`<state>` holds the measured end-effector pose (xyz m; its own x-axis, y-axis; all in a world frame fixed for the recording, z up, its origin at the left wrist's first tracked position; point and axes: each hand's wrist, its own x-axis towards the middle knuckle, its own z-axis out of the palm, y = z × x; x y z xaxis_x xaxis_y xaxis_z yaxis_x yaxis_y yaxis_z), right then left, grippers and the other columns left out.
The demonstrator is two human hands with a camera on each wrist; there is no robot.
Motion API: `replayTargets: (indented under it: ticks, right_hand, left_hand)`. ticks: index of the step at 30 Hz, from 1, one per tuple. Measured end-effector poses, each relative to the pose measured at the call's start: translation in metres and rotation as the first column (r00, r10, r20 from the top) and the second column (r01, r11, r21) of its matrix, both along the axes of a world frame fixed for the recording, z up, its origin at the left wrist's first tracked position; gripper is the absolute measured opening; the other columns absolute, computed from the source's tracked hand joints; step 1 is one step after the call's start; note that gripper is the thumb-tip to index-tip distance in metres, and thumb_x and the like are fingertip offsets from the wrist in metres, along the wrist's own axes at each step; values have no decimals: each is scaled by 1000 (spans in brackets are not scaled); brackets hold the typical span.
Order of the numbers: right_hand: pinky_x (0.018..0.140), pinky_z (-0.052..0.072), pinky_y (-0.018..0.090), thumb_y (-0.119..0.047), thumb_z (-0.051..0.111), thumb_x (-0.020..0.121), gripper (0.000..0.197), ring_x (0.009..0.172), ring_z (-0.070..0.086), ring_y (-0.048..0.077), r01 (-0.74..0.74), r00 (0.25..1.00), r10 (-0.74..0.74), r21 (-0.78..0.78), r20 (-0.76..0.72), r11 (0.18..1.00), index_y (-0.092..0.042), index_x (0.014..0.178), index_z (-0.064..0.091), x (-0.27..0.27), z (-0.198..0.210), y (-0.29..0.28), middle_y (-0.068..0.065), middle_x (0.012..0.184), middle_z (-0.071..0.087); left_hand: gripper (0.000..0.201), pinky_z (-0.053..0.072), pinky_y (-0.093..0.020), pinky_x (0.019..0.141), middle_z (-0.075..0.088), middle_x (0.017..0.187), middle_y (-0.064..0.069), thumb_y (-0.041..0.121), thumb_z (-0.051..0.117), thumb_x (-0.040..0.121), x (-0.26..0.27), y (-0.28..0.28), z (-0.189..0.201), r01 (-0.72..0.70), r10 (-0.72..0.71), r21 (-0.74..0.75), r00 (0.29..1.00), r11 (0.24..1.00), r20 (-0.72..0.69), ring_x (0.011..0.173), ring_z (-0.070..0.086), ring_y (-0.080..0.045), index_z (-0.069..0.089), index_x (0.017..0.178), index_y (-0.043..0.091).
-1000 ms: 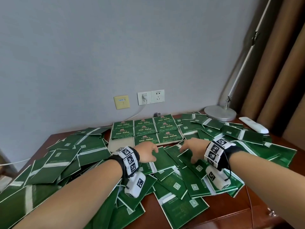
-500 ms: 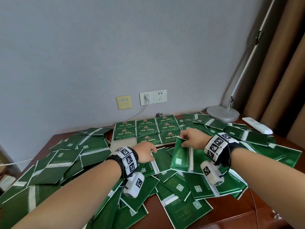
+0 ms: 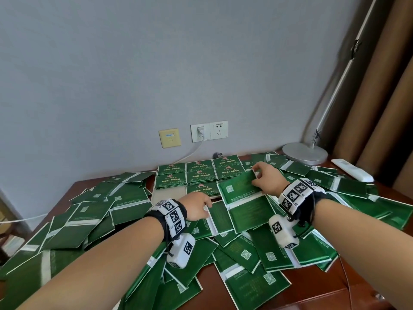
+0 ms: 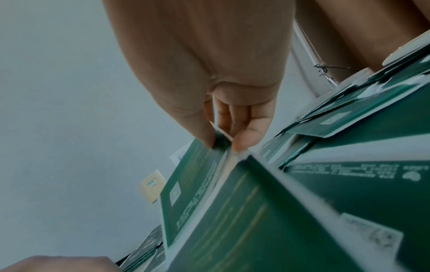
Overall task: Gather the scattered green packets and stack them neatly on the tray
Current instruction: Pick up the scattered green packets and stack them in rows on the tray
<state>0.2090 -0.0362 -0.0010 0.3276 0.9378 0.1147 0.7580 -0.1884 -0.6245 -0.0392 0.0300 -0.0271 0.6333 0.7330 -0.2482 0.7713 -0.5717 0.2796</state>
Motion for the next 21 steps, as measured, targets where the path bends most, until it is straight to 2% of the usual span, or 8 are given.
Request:
replayTargets:
  ticks: [4, 7, 8, 10, 12, 14, 18, 21]
  right_hand:
    - [46, 54, 32, 4, 57, 84, 35, 56, 69, 27, 47, 996, -48, -24, -81, 999, -18, 109, 50, 11, -3, -7, 6, 89, 57]
    - [59, 59, 42, 2, 58, 83, 26, 60, 70, 29, -7, 998, 8, 15, -58, 1000, -13, 103, 55, 17, -1, -15, 4, 89, 57]
    - [63, 58, 41, 0, 59, 82, 23, 66, 70, 28, -38, 999, 38, 26, 3, 999, -14, 100, 56, 19, 0, -19, 1, 87, 58]
    - [65, 49, 29, -4, 60, 80, 19, 78, 63, 22, -118, 975, 118, -13, 186, 993, -19, 92, 58, 19, 3, -25, -4, 82, 57]
    - [63, 40, 23, -7, 61, 80, 18, 80, 58, 16, -190, 933, 212, -103, 291, 976, -24, 87, 58, 20, 3, -31, -8, 81, 57]
    - [63, 38, 21, -10, 62, 81, 18, 80, 56, 12, -232, 893, 288, -194, 346, 953, -26, 88, 60, 21, 0, -36, -10, 83, 57]
    - [72, 44, 22, -13, 69, 79, 17, 86, 58, 11, -285, 851, 404, -350, 336, 892, -23, 93, 67, 24, -5, -43, -10, 89, 61]
    - [82, 42, 26, -26, 77, 76, 23, 95, 53, 6, -340, 812, 508, -476, 287, 811, -25, 98, 69, 25, -2, -48, -18, 92, 53]
  left_hand:
    - [40, 46, -32, 98, 57, 130, -3, 21, 62, 93, 4, 1, 0, -2, 2, 3, 1000, 1000, 6, 111, 57, -20, 57, 132, 21]
    - [40, 45, -32, 101, 55, 134, -4, 22, 62, 93, 11, 3, -1, 10, -10, 13, 1000, 1000, 0, 117, 56, -21, 57, 133, 21]
    - [40, 45, -32, 100, 56, 134, -4, 23, 62, 93, 14, 3, -2, 12, -12, 13, 1000, 1000, -5, 116, 56, -21, 57, 132, 21]
    - [39, 47, -33, 99, 57, 132, -4, 23, 62, 93, 19, 4, -4, 5, -5, 10, 1000, 1000, -10, 114, 57, -20, 57, 132, 22]
    - [40, 47, -33, 99, 56, 133, -4, 21, 62, 93, 24, 5, -5, 2, -2, 8, 1000, 1000, -4, 114, 58, -21, 57, 132, 21]
    - [40, 47, -33, 100, 55, 135, -4, 19, 63, 92, 29, 6, -6, 1, -1, 6, 1000, 1000, 4, 115, 58, -21, 58, 132, 20]
    - [41, 48, -34, 99, 56, 135, -4, 18, 66, 89, 35, 7, -11, -2, 2, 0, 1000, 1000, 3, 114, 59, -20, 59, 130, 21]
    - [41, 49, -34, 98, 56, 135, -4, 17, 66, 88, 37, 8, -11, -1, 1, 5, 1000, 1000, 0, 113, 60, -19, 60, 128, 23]
